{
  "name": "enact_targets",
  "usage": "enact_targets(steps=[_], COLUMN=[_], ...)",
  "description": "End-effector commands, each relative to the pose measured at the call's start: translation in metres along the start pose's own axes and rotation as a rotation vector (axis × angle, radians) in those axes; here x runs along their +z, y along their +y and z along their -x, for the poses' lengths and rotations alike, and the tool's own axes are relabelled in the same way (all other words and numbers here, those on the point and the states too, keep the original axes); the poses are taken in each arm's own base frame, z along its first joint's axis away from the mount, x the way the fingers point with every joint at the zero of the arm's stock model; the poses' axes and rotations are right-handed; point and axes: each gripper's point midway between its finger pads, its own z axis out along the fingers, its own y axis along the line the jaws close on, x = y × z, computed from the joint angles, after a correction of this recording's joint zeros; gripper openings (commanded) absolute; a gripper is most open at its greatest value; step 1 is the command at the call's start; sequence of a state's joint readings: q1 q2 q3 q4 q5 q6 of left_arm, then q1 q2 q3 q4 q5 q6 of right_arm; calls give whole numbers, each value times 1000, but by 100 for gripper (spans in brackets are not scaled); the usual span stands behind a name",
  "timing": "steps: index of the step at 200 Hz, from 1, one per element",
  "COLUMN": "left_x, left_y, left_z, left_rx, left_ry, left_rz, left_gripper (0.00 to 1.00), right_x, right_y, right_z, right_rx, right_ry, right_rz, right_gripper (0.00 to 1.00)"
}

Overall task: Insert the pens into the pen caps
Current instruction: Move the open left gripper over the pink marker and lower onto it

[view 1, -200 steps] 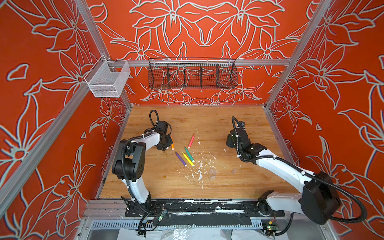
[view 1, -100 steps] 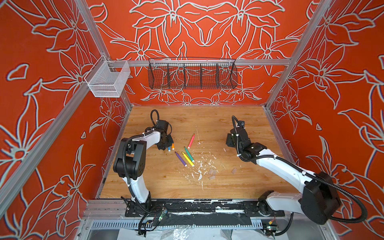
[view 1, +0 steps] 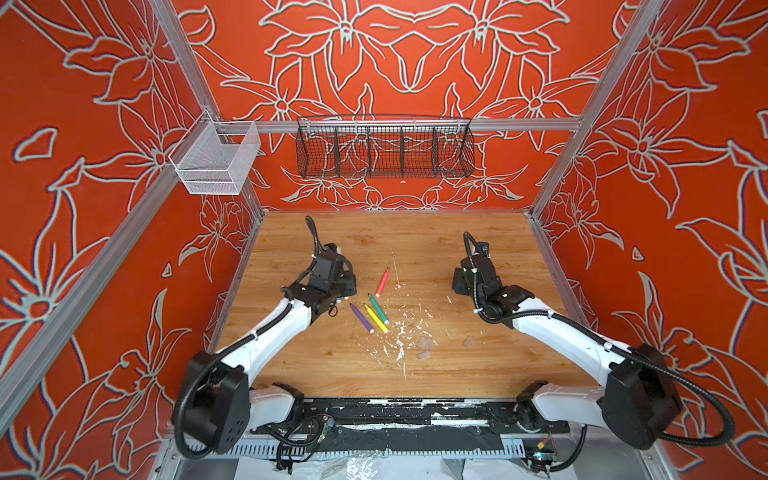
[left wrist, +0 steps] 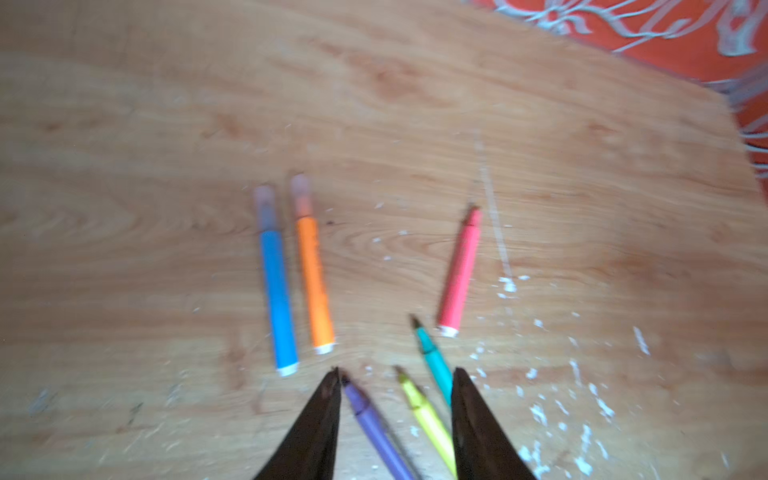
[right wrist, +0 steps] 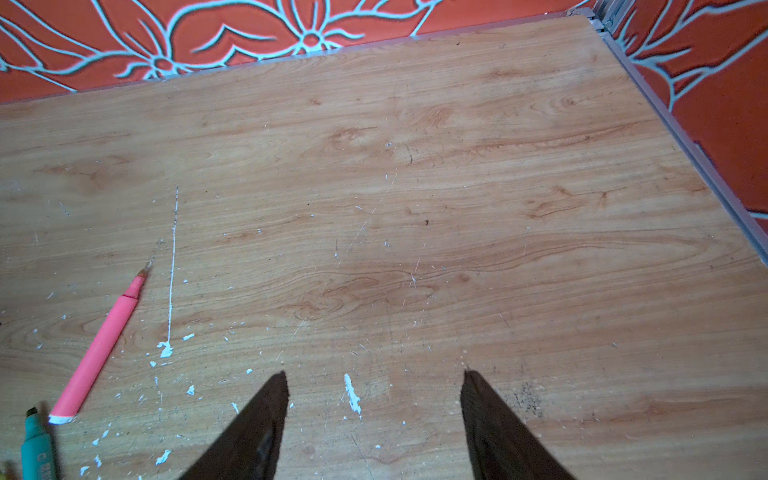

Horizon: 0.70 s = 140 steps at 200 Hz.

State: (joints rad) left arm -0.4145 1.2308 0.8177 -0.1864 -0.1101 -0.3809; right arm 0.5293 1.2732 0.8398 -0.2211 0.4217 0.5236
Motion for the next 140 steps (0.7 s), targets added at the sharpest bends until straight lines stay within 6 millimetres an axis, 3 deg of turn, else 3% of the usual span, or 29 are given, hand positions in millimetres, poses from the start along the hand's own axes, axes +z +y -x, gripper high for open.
enact_targets(steps=[1,54,91,140], left_x=[1,56,91,98], left_y=[-30,-75,-66,-66], left_z=[6,-28,-48,-53], left_rx=[180,320,326,326], left_ry=[-94,182,345,371], left_rz=[-40,-79,34,36], left_gripper=[43,39,31,30], right_x=[-5,-4,-4,-5], right_y=[1,2,2,4], right_z=[10,10,11,11], right_rx=[22,17,16,16], right_ry=[-14,-8,-7,-2], right_rz=[8,11,10,18], right_gripper=[68,68,68,69])
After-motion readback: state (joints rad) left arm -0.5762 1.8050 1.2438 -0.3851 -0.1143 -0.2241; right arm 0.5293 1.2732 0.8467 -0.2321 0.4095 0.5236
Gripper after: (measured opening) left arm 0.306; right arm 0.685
